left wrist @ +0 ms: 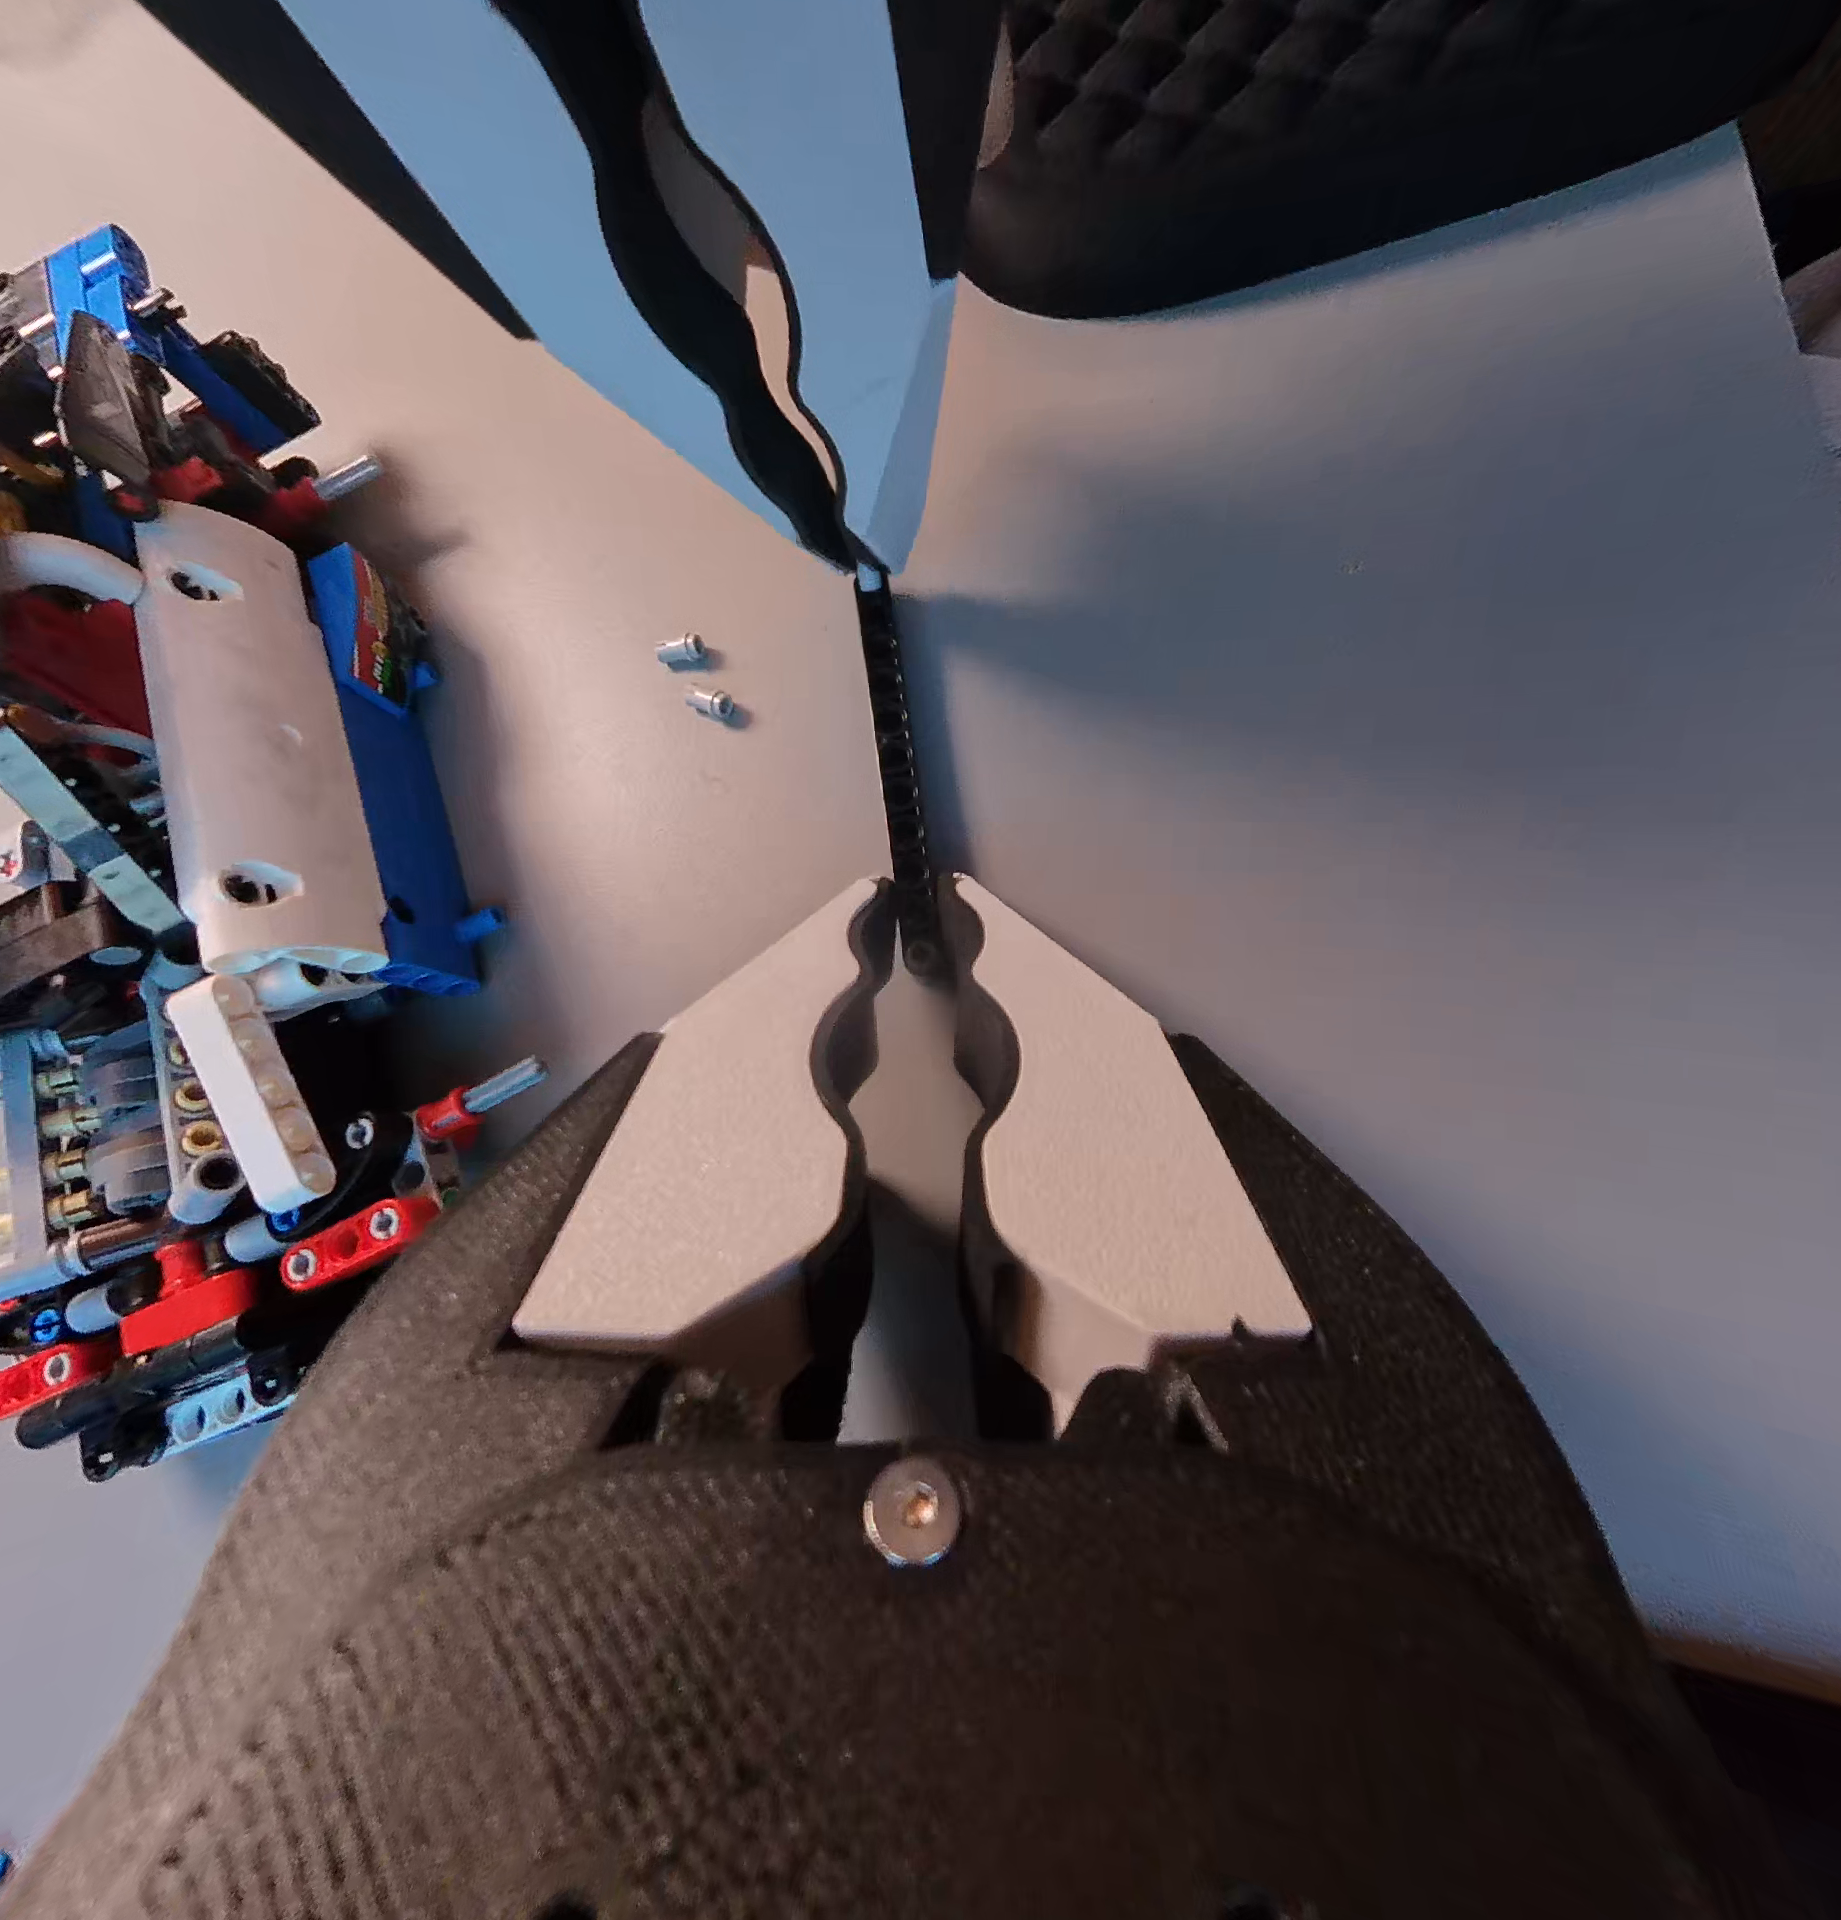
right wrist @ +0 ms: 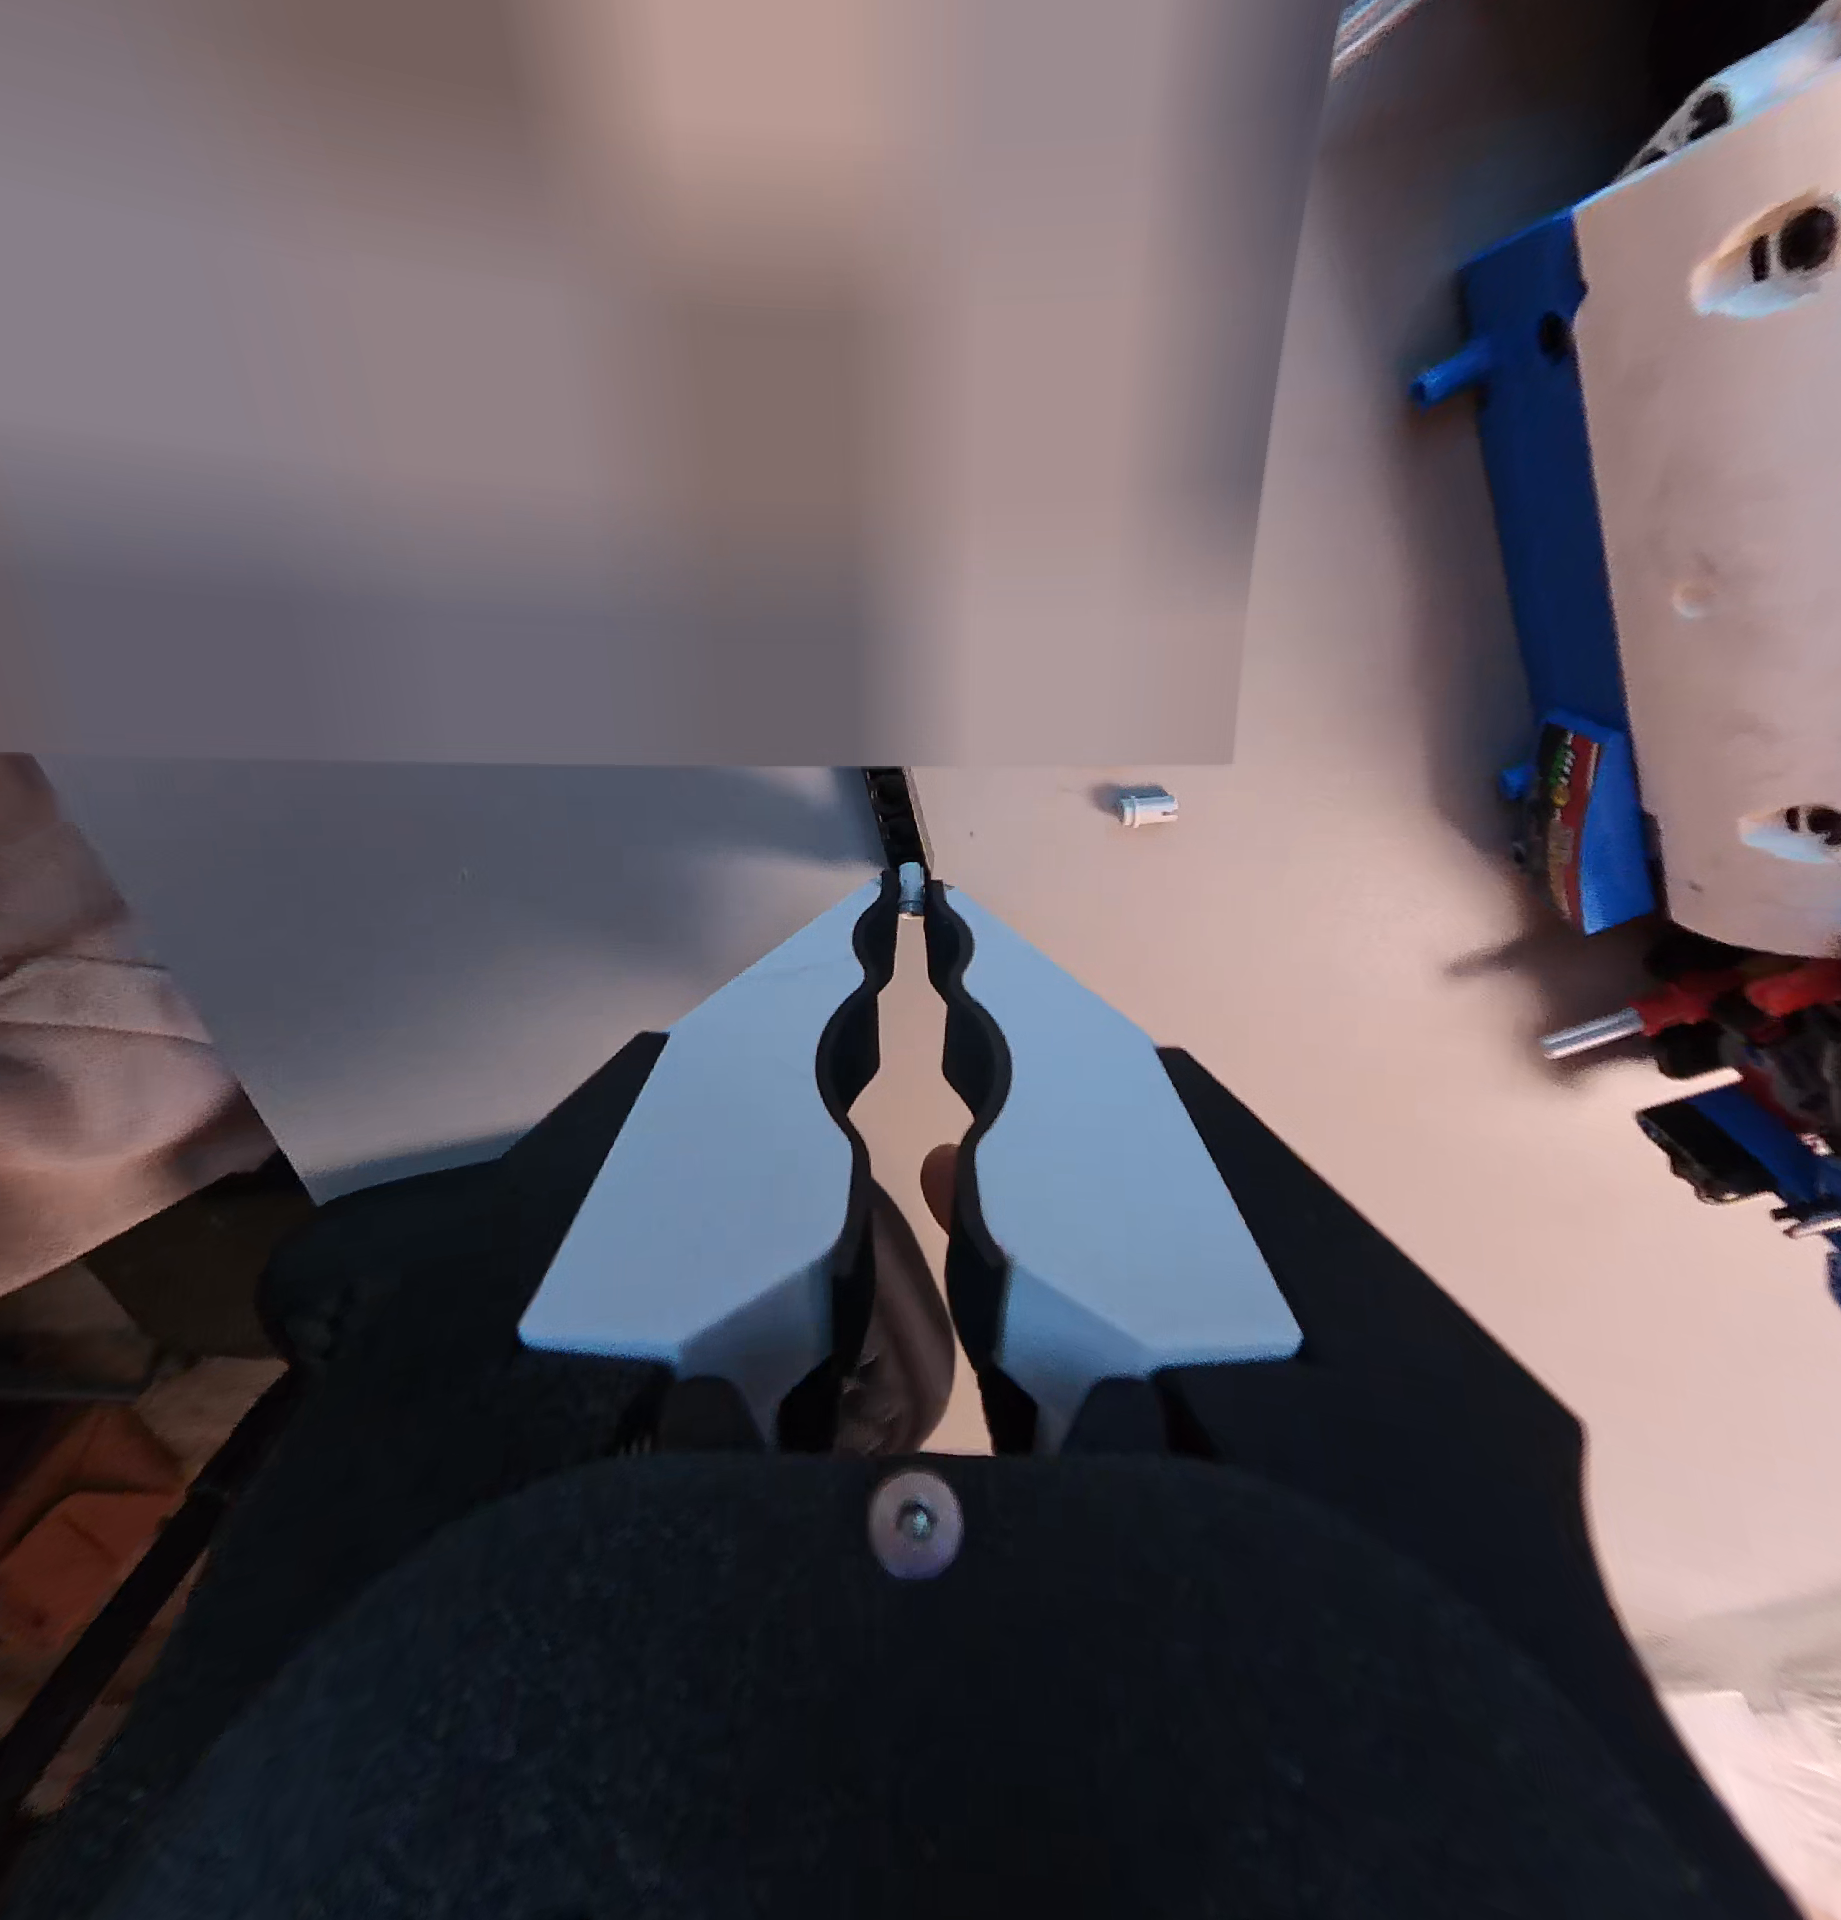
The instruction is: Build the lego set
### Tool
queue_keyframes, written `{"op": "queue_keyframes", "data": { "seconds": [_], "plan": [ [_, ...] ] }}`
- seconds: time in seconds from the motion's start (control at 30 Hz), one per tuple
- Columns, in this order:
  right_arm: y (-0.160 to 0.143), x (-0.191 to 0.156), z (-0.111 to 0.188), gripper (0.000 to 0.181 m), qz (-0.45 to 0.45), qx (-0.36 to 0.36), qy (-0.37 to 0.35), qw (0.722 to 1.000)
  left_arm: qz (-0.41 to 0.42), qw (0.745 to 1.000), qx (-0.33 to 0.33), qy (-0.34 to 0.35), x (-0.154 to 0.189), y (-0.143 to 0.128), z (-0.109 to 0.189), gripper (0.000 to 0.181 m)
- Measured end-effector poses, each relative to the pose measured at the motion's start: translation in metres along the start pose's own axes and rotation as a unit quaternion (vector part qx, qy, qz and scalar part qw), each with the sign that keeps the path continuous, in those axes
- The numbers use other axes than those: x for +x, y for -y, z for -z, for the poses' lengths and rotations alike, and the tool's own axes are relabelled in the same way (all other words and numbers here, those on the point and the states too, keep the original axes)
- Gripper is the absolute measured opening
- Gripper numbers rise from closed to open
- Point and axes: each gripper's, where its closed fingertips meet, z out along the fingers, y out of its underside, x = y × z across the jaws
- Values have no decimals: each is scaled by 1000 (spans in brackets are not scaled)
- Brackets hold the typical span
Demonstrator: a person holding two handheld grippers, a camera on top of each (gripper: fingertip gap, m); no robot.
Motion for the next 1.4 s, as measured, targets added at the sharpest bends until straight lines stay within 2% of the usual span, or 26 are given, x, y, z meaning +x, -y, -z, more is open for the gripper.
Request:
{"op": "queue_keyframes", "data": {
  "seconds": [0.37, 0.43, 0.53, 0.63, 0.77, 0.97, 1.13, 1.23, 1.4],
  "plan": [
    [3, -4, 4, 3, -25, -6, 39, 999, -10, 1000, 1, 10, 0, 1, 1, 7],
    [8, -5, 9, 3, -29, 29, 45, 998, -16, 1000, 7, 16, -1, 2, 2, 7],
    [24, -11, 22, 3, -27, 122, 55, 991, -23, 999, 37, 29, -3, 9, 8, 9],
    [43, -22, 39, 3, -24, 225, 69, 972, -28, 996, 84, 30, -3, 22, 18, 12],
    [57, -34, 51, 3, -33, 306, 89, 947, -64, 987, 135, 51, 0, 40, 29, 11],
    [62, -34, 53, 3, -83, 350, 111, 926, -107, 977, 164, 85, 3, 53, 37, 5],
    [65, -32, 54, 3, -122, 384, 136, 905, -114, 975, 165, 100, 1, 53, 40, 4],
    [70, -26, 60, 3, -164, 431, 148, 875, -102, 974, 167, 112, -5, 53, 44, 3],
    [79, -17, 80, 4, -212, 539, 137, 804, -45, 971, 205, 118, -19, 58, 58, 3]
  ]
}}
